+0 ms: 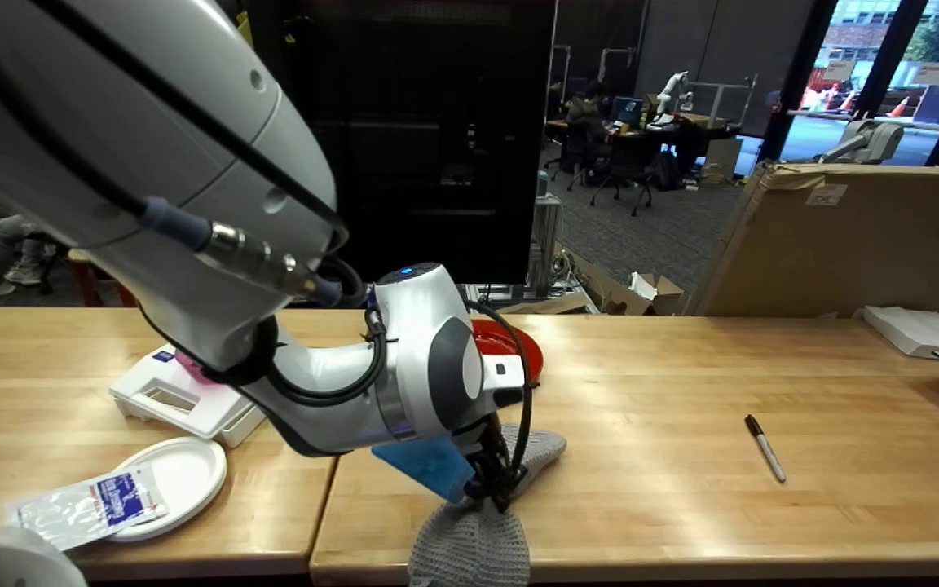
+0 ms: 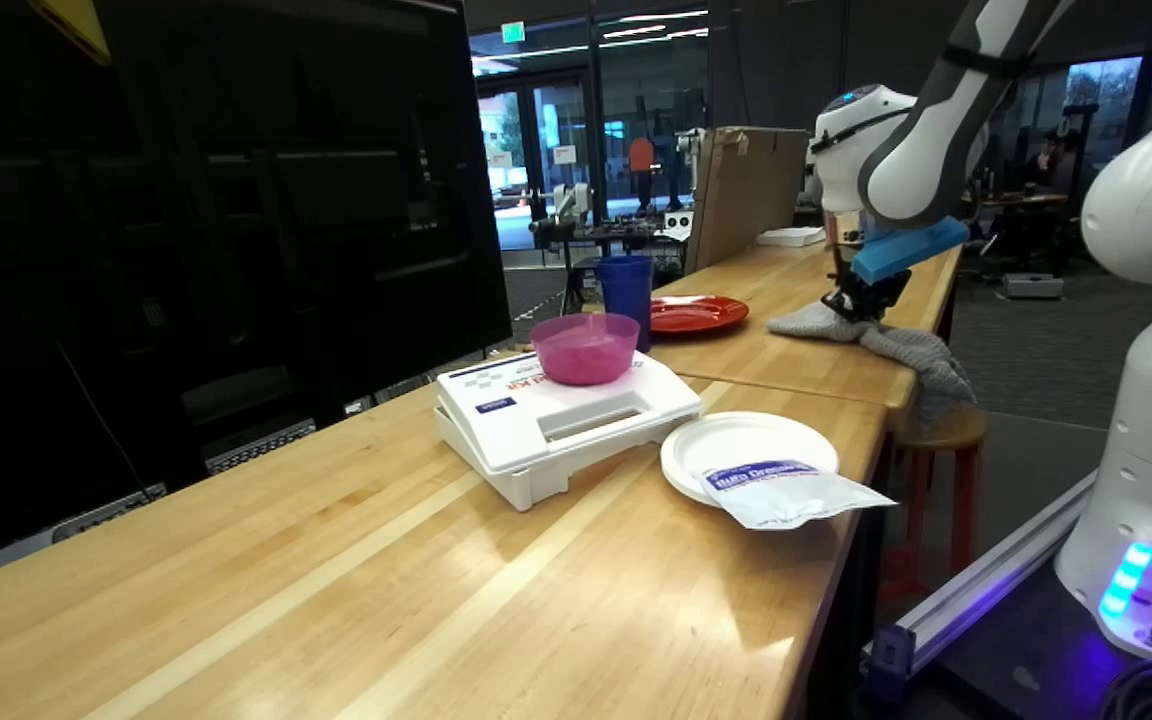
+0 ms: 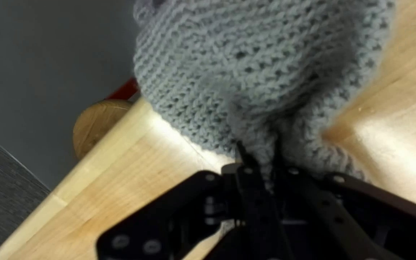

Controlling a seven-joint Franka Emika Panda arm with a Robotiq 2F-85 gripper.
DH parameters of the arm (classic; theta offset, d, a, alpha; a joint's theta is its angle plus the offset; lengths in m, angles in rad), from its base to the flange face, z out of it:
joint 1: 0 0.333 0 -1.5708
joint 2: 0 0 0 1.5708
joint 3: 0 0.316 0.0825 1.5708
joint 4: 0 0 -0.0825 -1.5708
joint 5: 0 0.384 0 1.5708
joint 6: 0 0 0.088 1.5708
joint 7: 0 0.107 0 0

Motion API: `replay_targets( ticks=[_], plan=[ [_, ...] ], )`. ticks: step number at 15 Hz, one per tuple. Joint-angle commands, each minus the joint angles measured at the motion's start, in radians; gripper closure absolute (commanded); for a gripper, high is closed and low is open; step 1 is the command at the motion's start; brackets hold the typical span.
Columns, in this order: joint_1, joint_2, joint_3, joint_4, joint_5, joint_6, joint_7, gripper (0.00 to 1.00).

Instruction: Use the grey cloth to wipe the table

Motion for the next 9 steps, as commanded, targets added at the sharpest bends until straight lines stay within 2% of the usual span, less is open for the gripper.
replay_targets(
  ticks=[1, 4, 9],
  plan=[
    [-0.032, 0.100, -0.029, 0.047, -0.040, 0.077, 0.034, 0.98],
    [-0.038, 0.162, -0.051, 0.108, -0.053, 0.102, 0.042, 0.98],
    [-0.004, 0.249, -0.093, 0.214, -0.044, 0.107, 0.040, 0.98]
  ],
)
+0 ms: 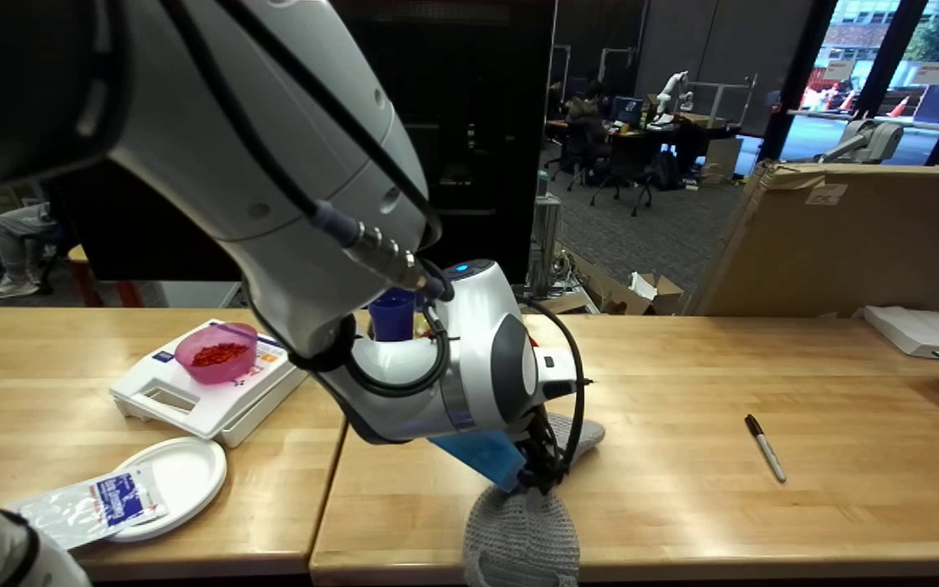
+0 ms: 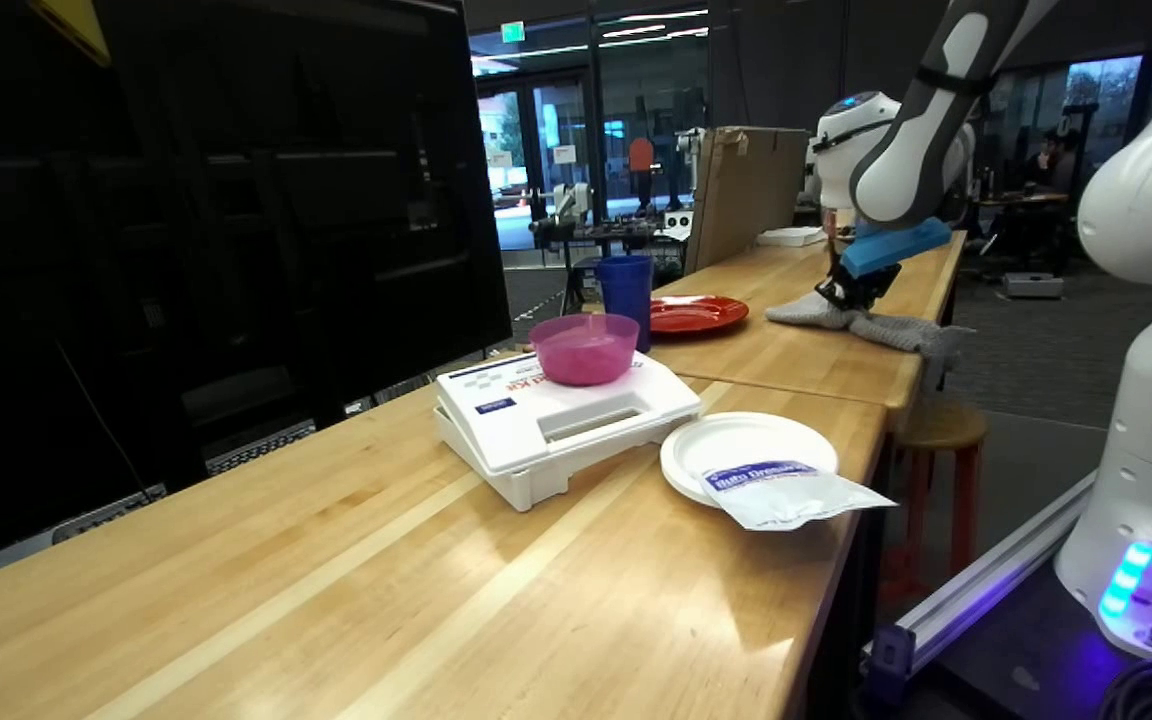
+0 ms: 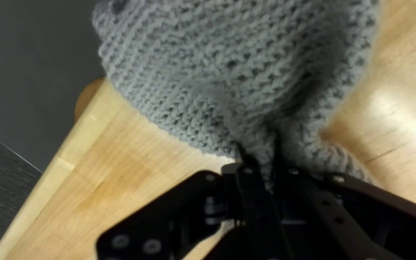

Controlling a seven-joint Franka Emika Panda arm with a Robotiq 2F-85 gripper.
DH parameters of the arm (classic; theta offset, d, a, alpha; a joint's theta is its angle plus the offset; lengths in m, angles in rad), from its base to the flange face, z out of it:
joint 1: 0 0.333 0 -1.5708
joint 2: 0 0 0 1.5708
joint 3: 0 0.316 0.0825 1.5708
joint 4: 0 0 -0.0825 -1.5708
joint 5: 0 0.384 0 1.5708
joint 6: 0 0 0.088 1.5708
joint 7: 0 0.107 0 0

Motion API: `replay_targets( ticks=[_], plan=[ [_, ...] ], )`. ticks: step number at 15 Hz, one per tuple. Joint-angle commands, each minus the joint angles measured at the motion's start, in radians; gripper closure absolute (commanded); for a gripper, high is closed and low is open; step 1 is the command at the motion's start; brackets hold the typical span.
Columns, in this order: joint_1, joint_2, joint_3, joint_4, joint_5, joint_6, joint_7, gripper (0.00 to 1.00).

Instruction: Use the grey cloth to wipe the table

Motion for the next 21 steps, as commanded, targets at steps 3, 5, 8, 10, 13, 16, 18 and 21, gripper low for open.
replay_targets(
  ticks=[3, 5, 8, 10, 13, 16, 18, 21],
  plan=[
    [0.038, 0.148, -0.059, 0.128, -0.028, 0.033, 0.026, 0.98],
    [0.050, 0.190, -0.084, 0.171, -0.016, 0.037, 0.008, 0.98],
    [0.074, 0.218, -0.112, 0.191, 0.004, 0.045, -0.011, 0.98],
    [0.094, 0.207, -0.119, 0.166, 0.000, 0.050, -0.008, 0.98],
    [0.126, 0.183, -0.112, 0.102, 0.000, 0.071, -0.013, 0.98],
    [0.162, 0.150, -0.091, 0.032, -0.007, 0.102, -0.022, 0.98],
    [0.176, 0.122, -0.064, -0.012, 0.005, 0.118, -0.042, 0.98],
    [0.205, 0.074, -0.034, -0.076, 0.002, 0.128, -0.048, 0.98]
  ],
)
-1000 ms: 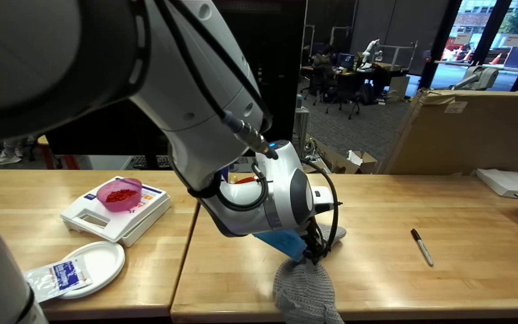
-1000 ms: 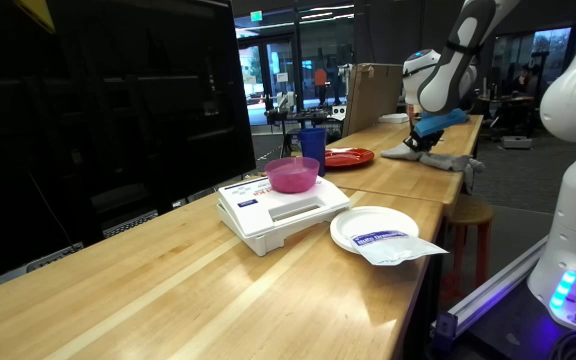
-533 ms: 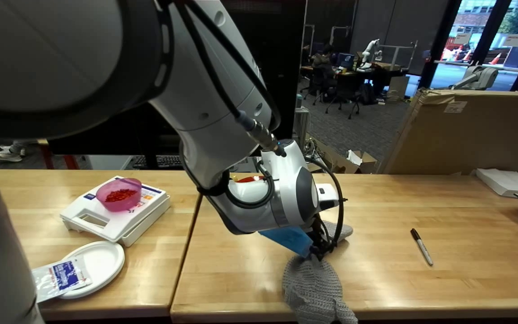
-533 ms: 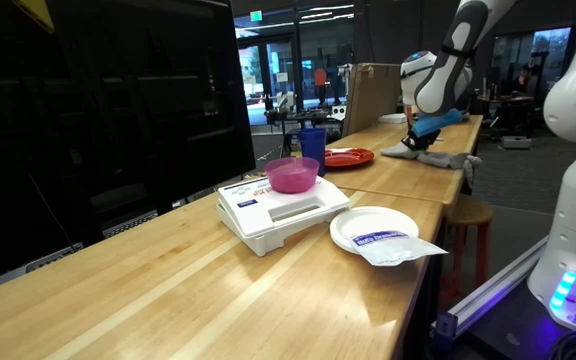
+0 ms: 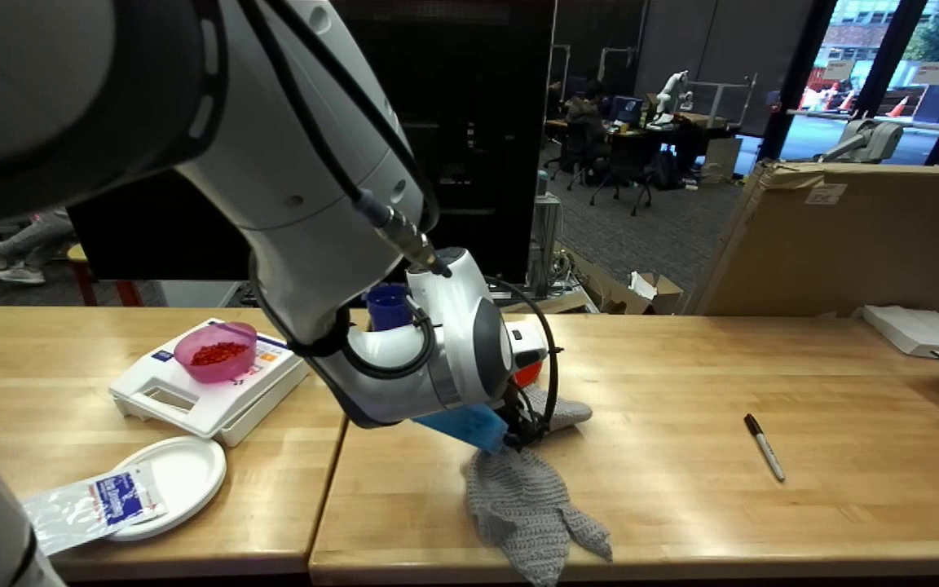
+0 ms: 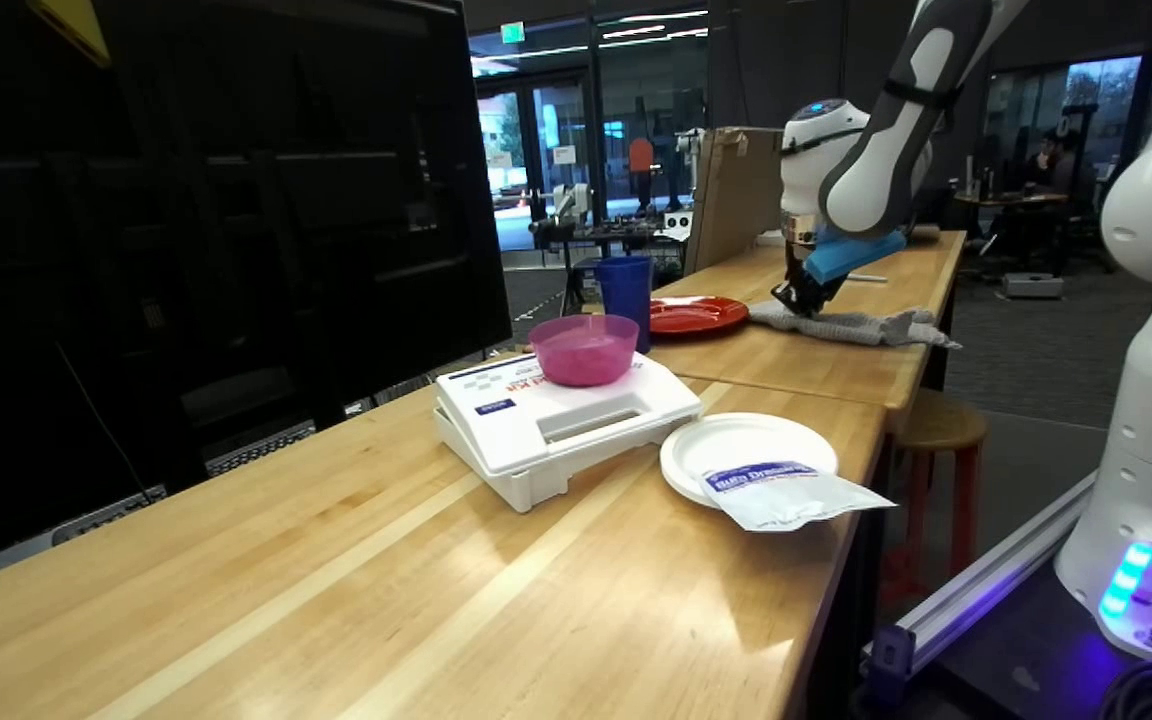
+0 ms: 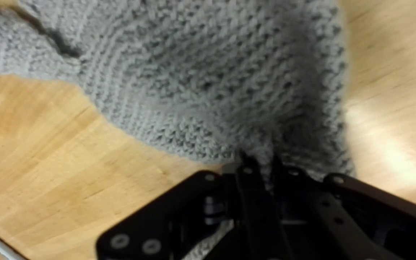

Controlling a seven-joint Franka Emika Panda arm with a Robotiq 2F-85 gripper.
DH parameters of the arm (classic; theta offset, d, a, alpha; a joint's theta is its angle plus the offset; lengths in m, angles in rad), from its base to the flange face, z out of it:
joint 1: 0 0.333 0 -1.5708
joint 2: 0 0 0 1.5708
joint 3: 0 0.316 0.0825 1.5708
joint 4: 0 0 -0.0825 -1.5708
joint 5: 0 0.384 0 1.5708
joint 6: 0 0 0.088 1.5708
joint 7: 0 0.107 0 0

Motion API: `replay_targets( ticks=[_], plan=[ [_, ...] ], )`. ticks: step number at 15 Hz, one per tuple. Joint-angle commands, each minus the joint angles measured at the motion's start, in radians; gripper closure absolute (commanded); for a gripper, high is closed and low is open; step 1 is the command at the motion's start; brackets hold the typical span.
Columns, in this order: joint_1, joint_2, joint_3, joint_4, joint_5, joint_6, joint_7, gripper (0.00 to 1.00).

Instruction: Use the grey cloth to wipe the table

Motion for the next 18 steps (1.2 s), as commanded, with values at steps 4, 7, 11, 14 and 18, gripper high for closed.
replay_targets(
  ticks=[4, 7, 11, 14, 18],
  plan=[
    [0.052, -0.060, 0.064, -0.207, -0.012, 0.023, 0.024, 0.98],
    [0.066, -0.114, 0.092, -0.269, 0.000, 0.021, 0.027, 0.98],
    [0.161, -0.063, 0.106, -0.217, 0.039, 0.013, 0.010, 0.98],
    [0.204, -0.107, 0.130, -0.256, 0.014, -0.001, 0.040, 0.98],
    [0.257, -0.086, 0.142, -0.232, 0.007, -0.009, 0.073, 0.98]
  ],
)
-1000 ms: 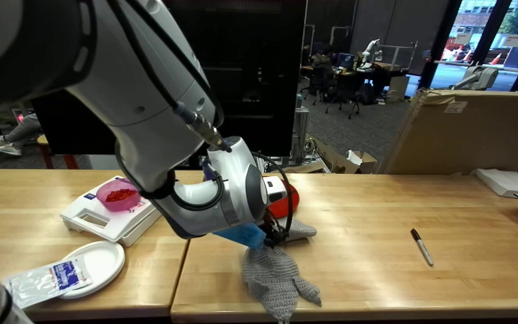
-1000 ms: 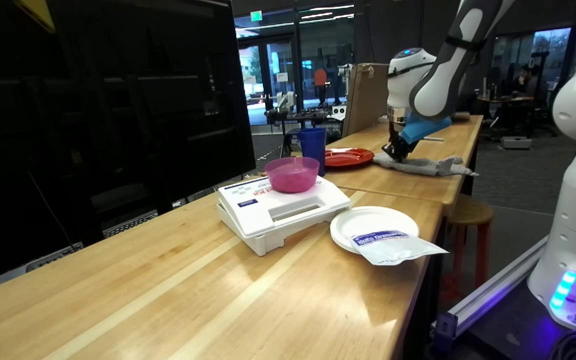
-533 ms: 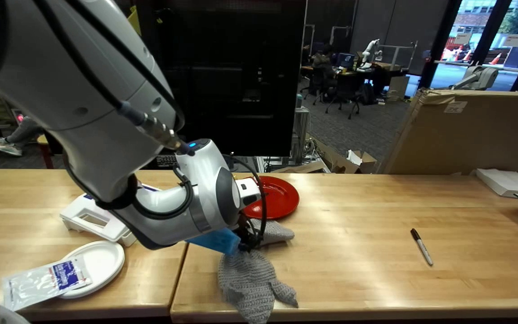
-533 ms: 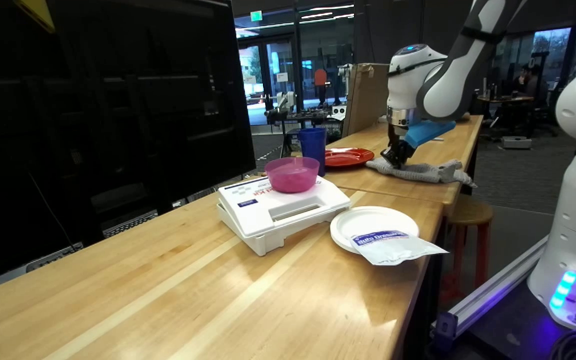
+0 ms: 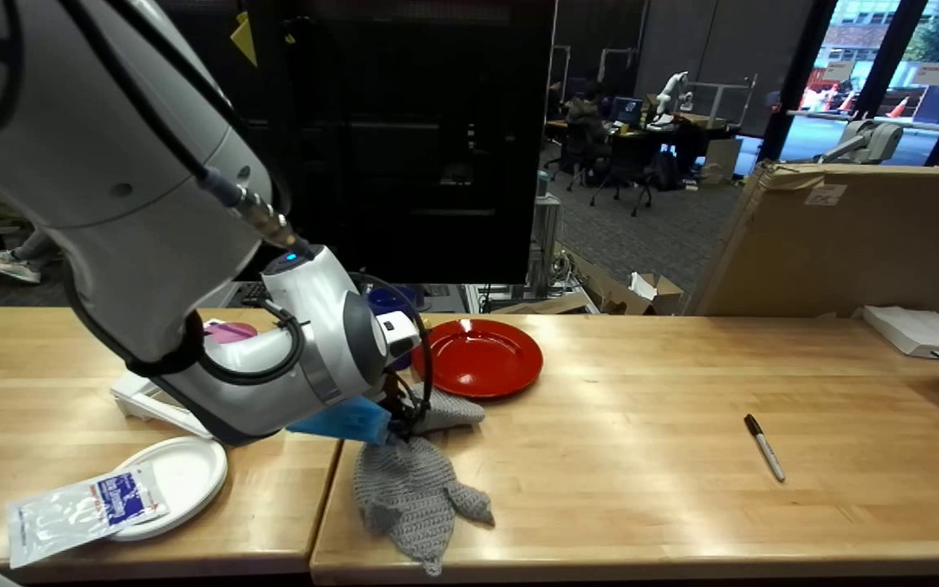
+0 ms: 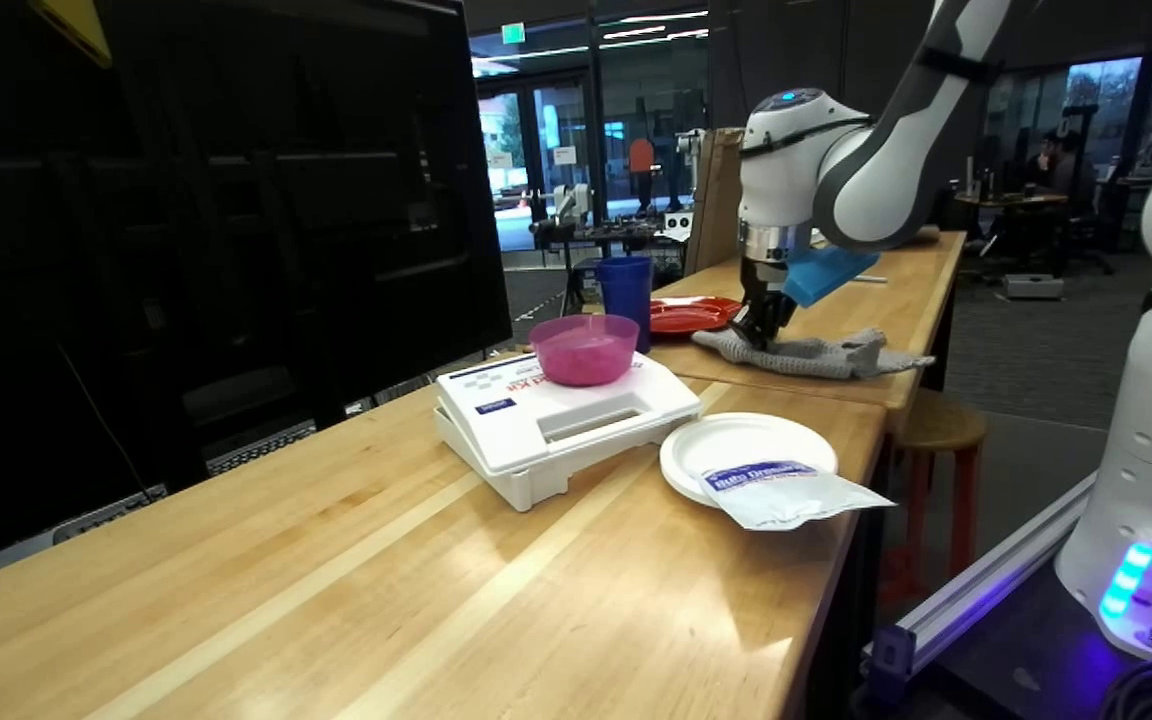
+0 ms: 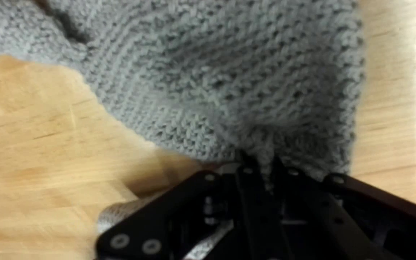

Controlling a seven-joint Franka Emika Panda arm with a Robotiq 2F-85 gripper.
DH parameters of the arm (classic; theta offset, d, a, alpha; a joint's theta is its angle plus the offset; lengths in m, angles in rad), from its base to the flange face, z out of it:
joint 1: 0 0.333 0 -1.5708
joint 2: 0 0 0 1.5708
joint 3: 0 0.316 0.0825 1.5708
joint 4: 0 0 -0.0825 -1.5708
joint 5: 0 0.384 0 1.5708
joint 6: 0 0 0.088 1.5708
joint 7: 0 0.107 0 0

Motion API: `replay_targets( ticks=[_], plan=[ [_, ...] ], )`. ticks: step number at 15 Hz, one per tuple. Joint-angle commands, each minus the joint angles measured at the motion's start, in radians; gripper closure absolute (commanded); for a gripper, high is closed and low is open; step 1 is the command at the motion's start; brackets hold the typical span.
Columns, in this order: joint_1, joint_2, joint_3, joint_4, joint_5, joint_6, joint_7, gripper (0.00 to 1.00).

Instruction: Use the grey cloth to wipe the table

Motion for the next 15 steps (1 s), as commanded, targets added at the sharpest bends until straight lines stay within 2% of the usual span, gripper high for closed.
replay_targets(
  ticks=[1, 4, 10, 15],
  plan=[
    [0.051, 0.061, 0.014, -0.057, 0.009, 0.000, 0.050, 0.98],
    [0.095, 0.093, 0.008, -0.023, 0.022, 0.000, 0.047, 0.98],
    [0.151, 0.050, 0.003, -0.049, 0.025, -0.026, 0.037, 0.98],
    [0.203, 0.021, -0.024, -0.052, 0.093, -0.076, 0.031, 0.98]
  ],
)
